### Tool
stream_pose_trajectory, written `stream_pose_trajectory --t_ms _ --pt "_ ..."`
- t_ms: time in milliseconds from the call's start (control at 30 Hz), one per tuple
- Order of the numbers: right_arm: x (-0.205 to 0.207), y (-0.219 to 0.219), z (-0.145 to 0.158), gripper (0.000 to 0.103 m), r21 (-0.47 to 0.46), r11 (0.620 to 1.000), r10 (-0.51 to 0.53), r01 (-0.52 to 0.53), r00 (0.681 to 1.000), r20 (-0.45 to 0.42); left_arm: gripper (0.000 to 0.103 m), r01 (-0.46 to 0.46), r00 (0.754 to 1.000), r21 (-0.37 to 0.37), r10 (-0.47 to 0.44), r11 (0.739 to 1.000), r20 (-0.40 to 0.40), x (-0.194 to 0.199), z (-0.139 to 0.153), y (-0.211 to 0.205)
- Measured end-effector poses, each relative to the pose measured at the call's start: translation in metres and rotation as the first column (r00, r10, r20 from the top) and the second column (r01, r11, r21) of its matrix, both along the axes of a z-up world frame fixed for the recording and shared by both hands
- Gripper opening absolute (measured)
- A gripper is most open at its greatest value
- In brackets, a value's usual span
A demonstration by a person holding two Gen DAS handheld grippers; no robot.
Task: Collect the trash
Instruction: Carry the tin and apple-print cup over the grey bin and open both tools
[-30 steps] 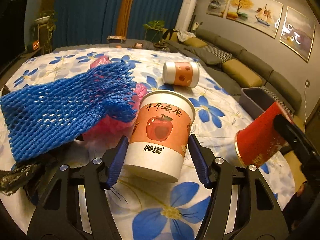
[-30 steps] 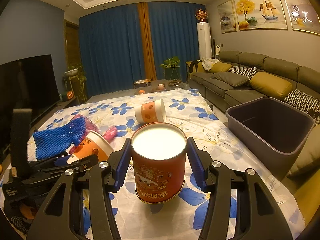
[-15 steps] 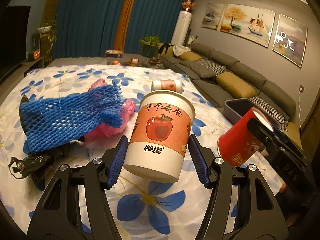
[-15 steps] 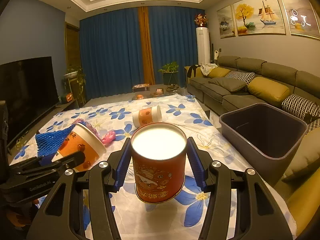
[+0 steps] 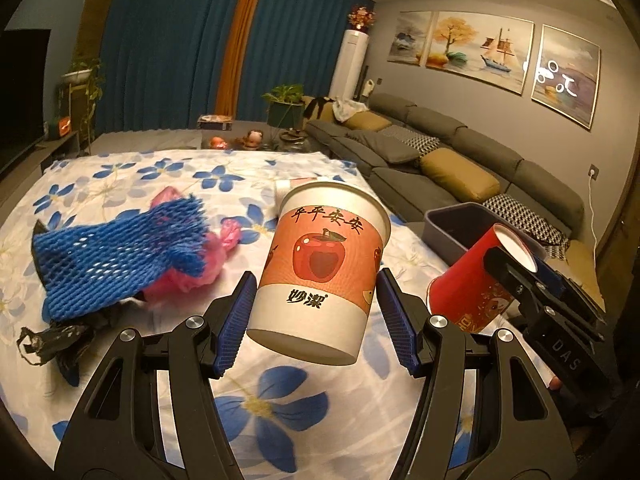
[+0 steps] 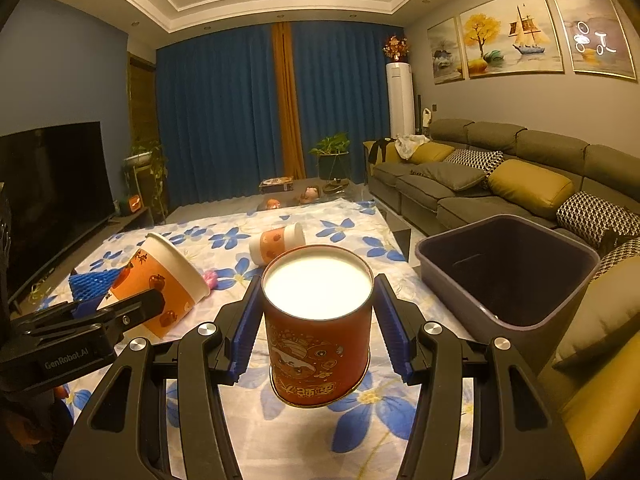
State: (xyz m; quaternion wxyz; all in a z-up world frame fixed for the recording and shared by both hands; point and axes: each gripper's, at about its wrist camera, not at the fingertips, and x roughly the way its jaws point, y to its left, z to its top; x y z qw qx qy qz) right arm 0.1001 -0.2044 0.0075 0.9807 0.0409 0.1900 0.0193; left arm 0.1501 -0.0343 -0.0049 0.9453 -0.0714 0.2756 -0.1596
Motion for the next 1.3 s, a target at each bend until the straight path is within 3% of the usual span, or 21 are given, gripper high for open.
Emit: stream_pose_trajectory --t_ms 300,700,1000,1300 --pt "0.005 -0.039 0.01 0.054 -0.001 0.998 -0.062 0.062 0.997 0.035 0.06 0.079 0.997 0.004 -0.079 0.997 0.019 0.019 0.012 -0.047" --pt "0.024 -0.128 0.024 0.054 -0.032 0.963 -0.265 0.269 0.959 0.102 0.06 0.228 0.972 -0.008 -0.227 0.974 0.059 0.059 0.031 -0.151" --pt "0.045 -0.164 0.003 0.054 -0.008 0.946 -0.325 0.325 0.944 0.053 0.06 0.317 0.947 0.003 -0.317 0.948 0.049 0.091 0.023 -0.219" --pt "0.059 -0.186 -0.015 0.054 0.012 0.939 -0.343 0.343 0.939 0.009 0.061 0.368 0.93 -0.015 -0.368 0.93 -0.012 0.118 -0.001 -0.246"
